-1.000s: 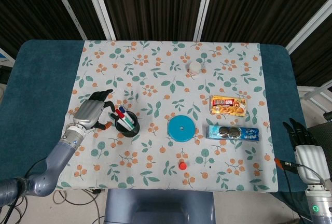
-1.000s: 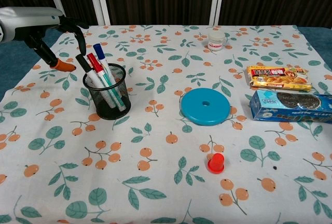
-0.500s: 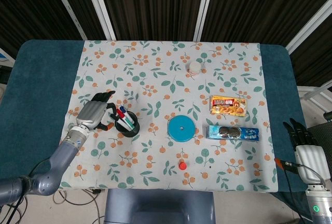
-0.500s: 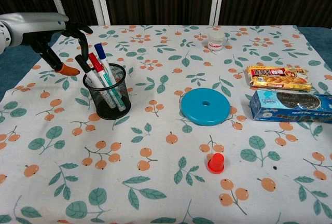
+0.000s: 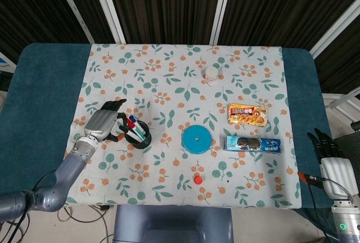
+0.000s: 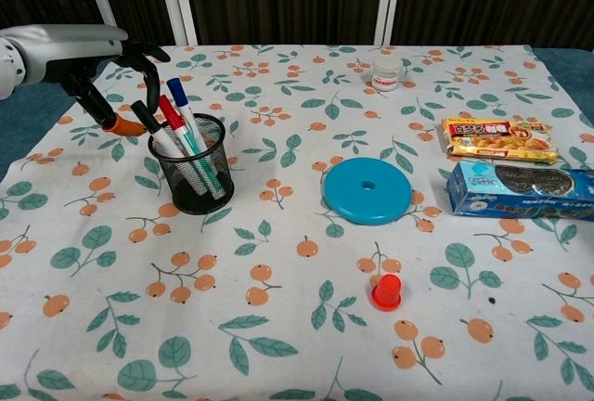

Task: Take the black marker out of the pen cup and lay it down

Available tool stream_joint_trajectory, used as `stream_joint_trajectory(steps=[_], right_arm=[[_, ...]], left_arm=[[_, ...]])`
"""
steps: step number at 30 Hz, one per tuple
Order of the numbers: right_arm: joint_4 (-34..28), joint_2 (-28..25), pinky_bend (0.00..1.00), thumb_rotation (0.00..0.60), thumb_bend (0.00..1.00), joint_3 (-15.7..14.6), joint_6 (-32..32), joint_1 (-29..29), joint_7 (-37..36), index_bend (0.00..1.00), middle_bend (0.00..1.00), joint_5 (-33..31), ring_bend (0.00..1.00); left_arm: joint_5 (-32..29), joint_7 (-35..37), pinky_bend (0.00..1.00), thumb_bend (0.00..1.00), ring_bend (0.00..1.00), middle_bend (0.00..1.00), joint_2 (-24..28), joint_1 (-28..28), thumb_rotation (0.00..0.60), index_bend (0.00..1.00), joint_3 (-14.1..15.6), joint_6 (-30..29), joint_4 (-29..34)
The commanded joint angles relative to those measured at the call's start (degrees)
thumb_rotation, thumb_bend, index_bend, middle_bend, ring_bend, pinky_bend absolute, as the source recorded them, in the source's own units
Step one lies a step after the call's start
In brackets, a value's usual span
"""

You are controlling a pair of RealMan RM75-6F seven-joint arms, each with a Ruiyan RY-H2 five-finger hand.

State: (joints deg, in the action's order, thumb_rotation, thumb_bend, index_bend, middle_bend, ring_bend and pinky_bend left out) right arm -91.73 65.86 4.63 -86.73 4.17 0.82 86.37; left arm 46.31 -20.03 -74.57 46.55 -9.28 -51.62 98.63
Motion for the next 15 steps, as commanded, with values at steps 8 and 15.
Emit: stream_joint_trajectory(steps=[8, 15], right_arm=[[-0.3, -0.1, 0.17, 0.6, 0.08, 0.1, 0.1, -0.1, -0.1, 0.09, 0.01, -0.3, 0.06], [-0.3, -0.1, 0.17, 0.6, 0.08, 0.1, 0.1, -0.1, 0.0, 0.09, 0.01, -0.4, 0.06]], left_arm=[[-0.4, -0.4, 0.0, 0.32, 0.0, 0.0, 0.1, 0.4, 0.6, 0.54, 0.6, -0.2, 0.4], [-0.3, -0.2, 0.0, 0.34, 0.0, 0.02, 0.4, 0.5, 0.6, 0.57, 0.6, -0.8, 0.9]])
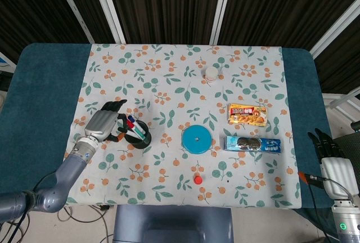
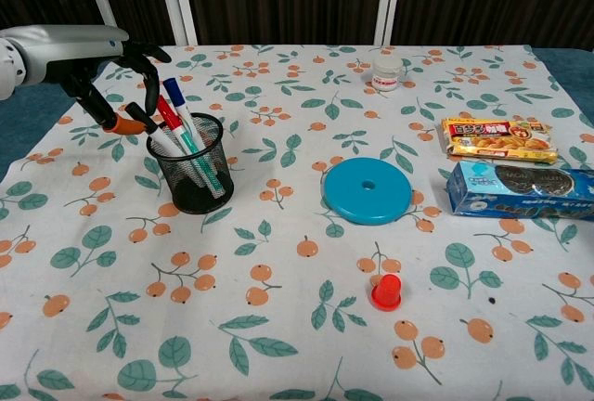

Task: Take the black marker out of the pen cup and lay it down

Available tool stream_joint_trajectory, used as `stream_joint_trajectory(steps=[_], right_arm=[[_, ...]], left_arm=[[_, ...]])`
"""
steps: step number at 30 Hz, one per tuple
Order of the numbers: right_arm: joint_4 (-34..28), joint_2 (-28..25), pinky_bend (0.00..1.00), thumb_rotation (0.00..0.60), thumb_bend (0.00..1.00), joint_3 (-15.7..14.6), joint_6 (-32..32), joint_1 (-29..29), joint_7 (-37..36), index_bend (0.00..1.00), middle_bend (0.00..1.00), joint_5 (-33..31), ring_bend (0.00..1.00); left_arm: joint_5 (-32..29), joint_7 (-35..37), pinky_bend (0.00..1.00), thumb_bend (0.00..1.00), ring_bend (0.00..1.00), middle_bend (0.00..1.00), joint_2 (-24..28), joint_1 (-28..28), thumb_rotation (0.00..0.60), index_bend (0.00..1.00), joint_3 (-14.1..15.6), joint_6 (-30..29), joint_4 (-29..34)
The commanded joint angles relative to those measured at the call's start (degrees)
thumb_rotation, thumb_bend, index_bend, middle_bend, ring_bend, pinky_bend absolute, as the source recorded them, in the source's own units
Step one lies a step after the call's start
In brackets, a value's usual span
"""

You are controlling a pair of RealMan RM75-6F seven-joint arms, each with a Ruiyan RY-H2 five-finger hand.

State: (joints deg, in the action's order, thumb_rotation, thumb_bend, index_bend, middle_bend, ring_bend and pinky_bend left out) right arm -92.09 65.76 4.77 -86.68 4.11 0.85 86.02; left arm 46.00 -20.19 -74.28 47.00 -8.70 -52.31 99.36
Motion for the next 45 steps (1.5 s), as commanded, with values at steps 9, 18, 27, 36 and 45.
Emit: stream_joint_trajectory(steps=[9, 18, 27, 36, 45], right_arm=[[0.0, 0.0, 0.17, 0.6, 0.08, 0.0, 0.0, 0.0, -0.1, 0.09, 0.01, 0.0, 0.06], [0.0, 0.1, 0.17, 0.6, 0.08, 0.0, -0.2, -0.1, 0.0, 0.09, 0.01, 0.2, 0.06], [0.0, 0.3, 0.17, 0.6, 0.08, 0.1, -0.4, -0.2, 0.5, 0.09, 0.01, 0.0, 0.06], [-0.1, 0.4, 0.17, 0.6, 0.08, 0.1, -0.2, -0.2, 0.8, 0.09, 0.01, -0.2, 0.06], [0.0, 0.4, 0.17, 0.6, 0.08, 0.1, -0.2, -0.2, 0.9, 0.09, 0.01, -0.2, 0.06]], left_arm=[[0.4, 0.4, 0.0, 0.36, 0.0, 0.03, 4.2, -0.3, 0.6, 0.59, -0.5, -0.9, 5.7], [3.9, 4.7, 0.0, 0.36, 0.0, 0.03, 17.9, -3.9, 0.6, 0.59, -2.3, -3.6, 18.7], [17.9, 18.9, 0.0, 0.36, 0.0, 0.04, 27.1, -11.9, 0.6, 0.59, -2.2, -4.8, 21.2], [26.8, 30.2, 0.0, 0.36, 0.0, 0.04, 22.9, -16.7, 0.6, 0.59, 2.3, -3.7, 10.7], [27.9, 33.5, 0.0, 0.36, 0.0, 0.04, 16.9, -14.8, 0.6, 0.59, 4.0, 2.9, 2.5]])
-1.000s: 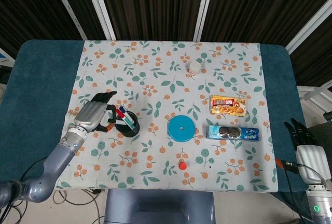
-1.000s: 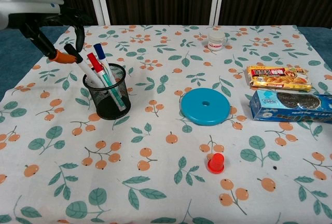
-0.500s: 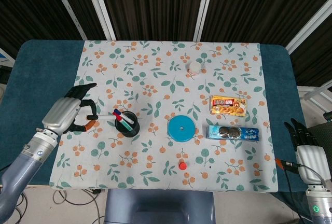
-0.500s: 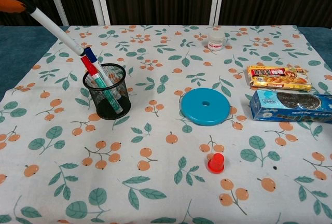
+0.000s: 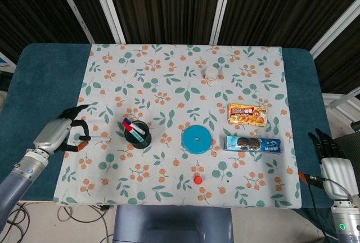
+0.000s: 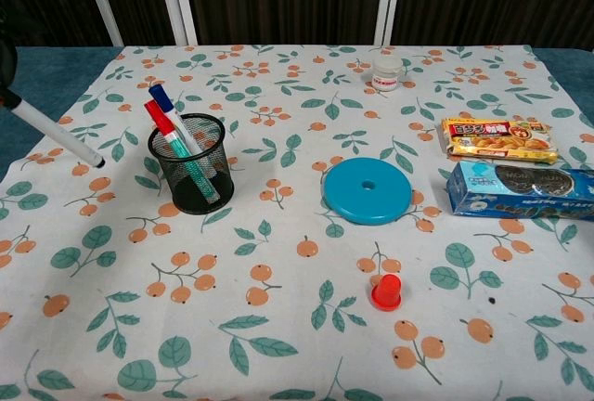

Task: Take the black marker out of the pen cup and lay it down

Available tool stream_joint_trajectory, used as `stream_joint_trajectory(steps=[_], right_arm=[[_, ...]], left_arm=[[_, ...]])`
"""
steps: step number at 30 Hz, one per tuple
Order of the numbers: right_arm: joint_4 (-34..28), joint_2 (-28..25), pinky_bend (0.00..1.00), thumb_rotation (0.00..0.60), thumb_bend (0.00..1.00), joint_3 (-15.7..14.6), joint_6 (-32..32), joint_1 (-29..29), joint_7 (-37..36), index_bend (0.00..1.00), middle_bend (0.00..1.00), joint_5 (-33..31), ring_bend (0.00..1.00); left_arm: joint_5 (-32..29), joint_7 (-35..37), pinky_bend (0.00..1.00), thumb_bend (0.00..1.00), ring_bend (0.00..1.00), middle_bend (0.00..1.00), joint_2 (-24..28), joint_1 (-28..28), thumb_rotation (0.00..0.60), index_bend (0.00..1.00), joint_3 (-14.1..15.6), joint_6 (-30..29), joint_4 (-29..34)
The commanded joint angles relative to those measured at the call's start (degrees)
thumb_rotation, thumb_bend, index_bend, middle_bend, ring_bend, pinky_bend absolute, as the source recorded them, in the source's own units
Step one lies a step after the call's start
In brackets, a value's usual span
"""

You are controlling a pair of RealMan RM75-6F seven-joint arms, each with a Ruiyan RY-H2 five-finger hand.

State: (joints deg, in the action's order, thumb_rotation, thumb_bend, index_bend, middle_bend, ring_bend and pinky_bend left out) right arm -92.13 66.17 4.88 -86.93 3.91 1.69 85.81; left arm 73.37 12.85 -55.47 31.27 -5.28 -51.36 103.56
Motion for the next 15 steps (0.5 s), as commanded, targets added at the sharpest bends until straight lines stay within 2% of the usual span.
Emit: stream_joint_trajectory(steps=[1, 4, 7, 10, 15], right_arm=[[0.0, 0.0, 0.17, 0.6, 0.08, 0.0, 0.0, 0.0, 0.0, 0.09, 0.01, 0.0, 0.06], [0.0, 0.0, 0.17, 0.6, 0.08, 0.0, 0.0, 0.0, 0.0, 0.09, 0.01, 0.0, 0.06], [0.0, 0.0, 0.17, 0.6, 0.08, 0.1, 0.1, 0.0, -0.1, 0.09, 0.01, -0.3, 0.06], [0.0, -0.1, 0.17, 0.6, 0.08, 0.1, 0.1, 0.0, -0.1, 0.09, 0.01, -0.1, 0.06], [0.0, -0.1, 0.17, 0.6, 0.08, 0.1, 0.1, 0.0, -0.1, 0.09, 0.01, -0.2, 0.06]], left_arm=[[0.5, 0.5, 0.0, 0.36, 0.0, 0.04, -2.4, 1.2, 0.6, 0.59, 0.6, 2.3, -2.0], [0.7, 0.3, 0.0, 0.36, 0.0, 0.04, -3.7, 2.3, 0.6, 0.59, 0.5, 3.8, -2.5], [-0.2, 2.0, 0.0, 0.36, 0.0, 0.04, -3.9, 4.2, 0.6, 0.59, 0.4, 8.3, -2.3], [-2.0, 2.9, 0.0, 0.36, 0.0, 0.04, -4.1, 6.3, 0.6, 0.59, -0.6, 11.5, -2.9], [-7.3, -0.2, 0.0, 0.36, 0.0, 0.04, -4.3, 9.4, 0.6, 0.57, -1.9, 14.4, -3.1]])
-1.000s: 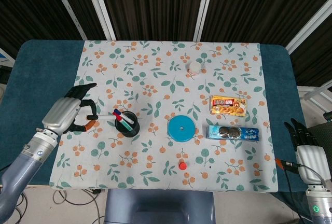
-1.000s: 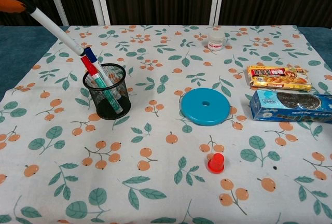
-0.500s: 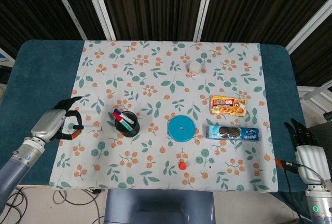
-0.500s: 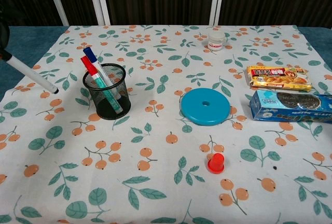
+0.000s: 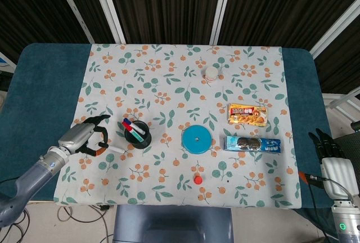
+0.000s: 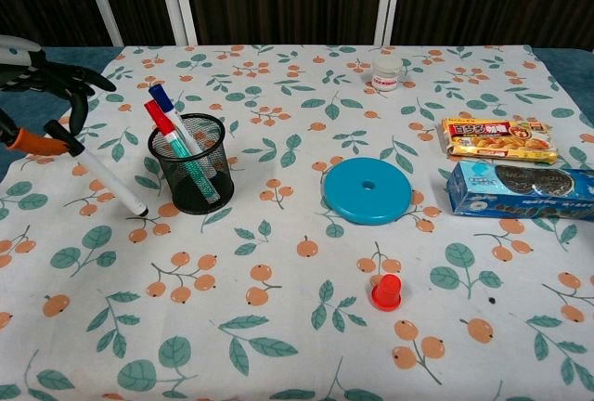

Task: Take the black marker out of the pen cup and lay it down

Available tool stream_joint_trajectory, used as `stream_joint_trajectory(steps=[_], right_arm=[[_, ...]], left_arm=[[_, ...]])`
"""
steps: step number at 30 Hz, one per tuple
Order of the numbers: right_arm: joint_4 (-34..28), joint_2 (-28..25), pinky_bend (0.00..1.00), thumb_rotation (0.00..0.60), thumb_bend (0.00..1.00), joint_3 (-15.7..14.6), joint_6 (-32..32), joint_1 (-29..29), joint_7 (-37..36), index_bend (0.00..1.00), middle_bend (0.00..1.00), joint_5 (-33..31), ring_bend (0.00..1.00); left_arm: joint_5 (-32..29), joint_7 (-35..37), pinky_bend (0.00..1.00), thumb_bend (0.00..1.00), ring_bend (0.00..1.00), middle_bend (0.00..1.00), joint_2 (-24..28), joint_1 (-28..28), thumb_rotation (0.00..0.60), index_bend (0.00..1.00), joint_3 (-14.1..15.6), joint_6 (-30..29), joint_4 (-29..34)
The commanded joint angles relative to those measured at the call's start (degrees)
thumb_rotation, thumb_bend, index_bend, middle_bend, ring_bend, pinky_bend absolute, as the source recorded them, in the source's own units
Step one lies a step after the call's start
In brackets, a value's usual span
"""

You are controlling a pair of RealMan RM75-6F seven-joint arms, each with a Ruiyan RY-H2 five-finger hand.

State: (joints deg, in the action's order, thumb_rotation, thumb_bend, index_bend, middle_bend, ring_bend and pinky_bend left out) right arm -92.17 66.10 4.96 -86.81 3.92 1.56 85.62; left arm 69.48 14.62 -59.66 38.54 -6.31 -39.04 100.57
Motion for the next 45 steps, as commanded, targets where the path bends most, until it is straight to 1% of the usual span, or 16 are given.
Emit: stream_joint_trajectory(steps=[1, 5, 8, 12, 16, 19, 21, 24, 26, 29, 31, 34, 35, 37, 41, 45], right_arm=[[0.0, 0.0, 0.17, 0.6, 0.08, 0.0, 0.0, 0.0, 0.0, 0.09, 0.01, 0.0, 0.06], [0.0, 0.0, 0.17, 0.6, 0.08, -0.1, 0.1, 0.0, 0.2, 0.09, 0.01, 0.0, 0.06], [-0.1, 0.0, 0.17, 0.6, 0.08, -0.1, 0.1, 0.0, 0.2, 0.09, 0.01, 0.0, 0.06], [-0.1, 0.0, 0.17, 0.6, 0.08, 0.0, 0.2, 0.0, 0.1, 0.09, 0.01, -0.1, 0.06], [-0.1, -0.1, 0.17, 0.6, 0.08, -0.1, 0.2, 0.0, 0.0, 0.09, 0.01, 0.0, 0.06], [-0.1, -0.1, 0.17, 0.6, 0.08, -0.1, 0.2, 0.0, 0.0, 0.09, 0.01, 0.0, 0.06], [-0.1, -0.1, 0.17, 0.6, 0.08, -0.1, 0.2, 0.0, -0.1, 0.09, 0.01, -0.1, 0.06], [-0.2, -0.1, 0.17, 0.6, 0.08, -0.1, 0.3, 0.0, -0.1, 0.09, 0.01, -0.1, 0.06], [-0.2, -0.1, 0.17, 0.6, 0.08, -0.1, 0.3, 0.0, -0.1, 0.09, 0.01, -0.2, 0.06], [-0.2, -0.2, 0.17, 0.6, 0.08, -0.1, 0.4, 0.0, -0.2, 0.09, 0.01, -0.2, 0.06], [-0.2, -0.2, 0.17, 0.6, 0.08, -0.1, 0.4, 0.0, -0.2, 0.09, 0.01, -0.3, 0.06], [-0.3, -0.2, 0.17, 0.6, 0.08, 0.0, 0.4, 0.0, -0.2, 0.09, 0.01, -0.3, 0.06], [-0.3, -0.2, 0.17, 0.6, 0.08, 0.0, 0.4, 0.0, -0.2, 0.09, 0.01, -0.3, 0.06], [-0.3, -0.2, 0.18, 0.6, 0.08, 0.0, 0.3, 0.0, -0.1, 0.09, 0.01, -0.3, 0.06], [-0.3, -0.1, 0.17, 0.6, 0.08, 0.0, 0.1, -0.1, -0.1, 0.1, 0.01, -0.2, 0.06], [-0.3, 0.0, 0.17, 0.6, 0.08, 0.1, -0.1, -0.1, -0.2, 0.1, 0.01, -0.2, 0.06]], left_arm=[[-4.7, -3.0, 0.0, 0.35, 0.0, 0.03, 0.0, 2.9, 0.6, 0.57, -0.8, 3.0, 0.0], [-11.2, -8.1, 0.0, 0.35, 0.0, 0.03, 0.0, 6.6, 0.6, 0.55, -0.2, 5.7, 0.0], [-16.2, -12.9, 0.0, 0.35, 0.0, 0.03, -0.7, 9.0, 0.6, 0.54, 0.5, 4.6, 0.1], [-23.1, -18.7, 0.0, 0.31, 0.0, 0.02, -1.5, 12.1, 0.6, 0.51, 1.8, 2.4, 1.0], [-28.5, -22.9, 0.0, 0.27, 0.0, 0.01, -2.6, 14.2, 0.6, 0.42, 3.0, -0.3, 1.4], [-30.5, -24.1, 0.0, 0.25, 0.0, 0.01, -3.4, 14.6, 0.6, 0.34, 2.8, -2.6, 1.3], [-30.7, -24.8, 0.0, 0.24, 0.0, 0.01, -4.2, 14.4, 0.6, 0.32, 2.2, -5.9, 1.1], [-28.9, -25.6, 0.0, 0.24, 0.0, 0.01, -5.9, 12.8, 0.6, 0.29, 0.7, -13.5, 0.9], [-26.1, -26.6, 0.0, 0.23, 0.0, 0.01, -6.7, 11.1, 0.6, 0.29, 0.1, -19.5, 0.8], [-21.6, -28.3, 0.0, 0.22, 0.0, 0.01, -6.7, 8.4, 0.6, 0.28, 0.3, -26.5, 1.4], [-19.2, -29.9, 0.0, 0.19, 0.0, 0.01, -6.2, 6.5, 0.6, 0.28, 1.0, -30.4, 1.9], [-14.4, -32.3, 0.0, 0.17, 0.0, 0.0, -6.8, 2.5, 0.6, 0.27, 2.7, -38.1, 1.0], [-12.0, -32.7, 0.0, 0.17, 0.0, 0.0, -7.3, 0.7, 0.6, 0.27, 3.7, -40.9, 0.4], [-8.7, -32.0, 0.0, 0.16, 0.0, 0.0, -7.8, -2.3, 0.6, 0.27, 5.2, -44.4, -0.2], [-3.5, -25.2, 0.0, 0.16, 0.0, 0.0, -7.7, -9.9, 0.6, 0.26, 8.9, -49.2, -0.8], [0.8, -18.3, 0.0, 0.15, 0.0, 0.0, -7.8, -16.4, 0.6, 0.25, 12.8, -51.3, -3.0]])
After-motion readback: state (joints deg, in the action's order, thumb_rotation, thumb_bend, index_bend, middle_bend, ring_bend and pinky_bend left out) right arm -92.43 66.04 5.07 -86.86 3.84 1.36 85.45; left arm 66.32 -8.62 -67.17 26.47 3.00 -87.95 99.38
